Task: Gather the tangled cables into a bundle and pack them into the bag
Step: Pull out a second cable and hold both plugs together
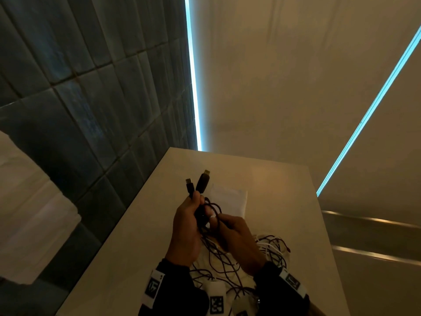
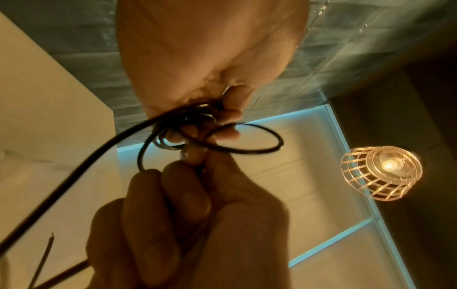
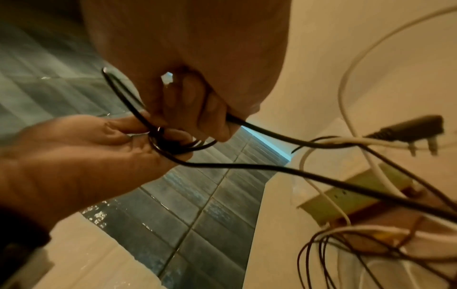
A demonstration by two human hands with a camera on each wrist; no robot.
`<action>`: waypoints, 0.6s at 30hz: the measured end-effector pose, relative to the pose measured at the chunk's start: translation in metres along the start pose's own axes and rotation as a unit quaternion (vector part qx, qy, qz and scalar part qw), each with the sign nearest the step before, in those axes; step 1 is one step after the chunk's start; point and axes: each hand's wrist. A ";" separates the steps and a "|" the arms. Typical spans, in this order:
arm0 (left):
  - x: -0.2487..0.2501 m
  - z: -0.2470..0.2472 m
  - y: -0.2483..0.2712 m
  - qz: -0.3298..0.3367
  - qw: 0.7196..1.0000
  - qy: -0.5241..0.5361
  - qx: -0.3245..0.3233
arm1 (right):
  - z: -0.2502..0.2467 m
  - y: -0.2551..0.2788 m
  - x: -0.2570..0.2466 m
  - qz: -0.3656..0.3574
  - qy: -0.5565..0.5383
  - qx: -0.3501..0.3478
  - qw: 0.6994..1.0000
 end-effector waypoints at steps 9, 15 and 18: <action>-0.006 -0.005 -0.007 -0.021 0.995 0.091 -0.039 | -0.009 -0.001 0.032 0.056 -0.106 -0.044 0.992; -0.001 -0.013 -0.013 -0.024 0.989 0.147 -0.025 | -0.021 -0.002 0.062 0.006 0.016 -0.001 1.000; 0.003 -0.017 -0.015 -0.035 0.981 0.190 -0.031 | -0.024 0.001 0.074 -0.013 0.046 0.006 0.999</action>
Point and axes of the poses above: each hand's wrist, its own y-axis away from the middle knuckle, its own z-axis out of the palm, x = y × z, and after that the axes turned 8 degrees about z, right-handed
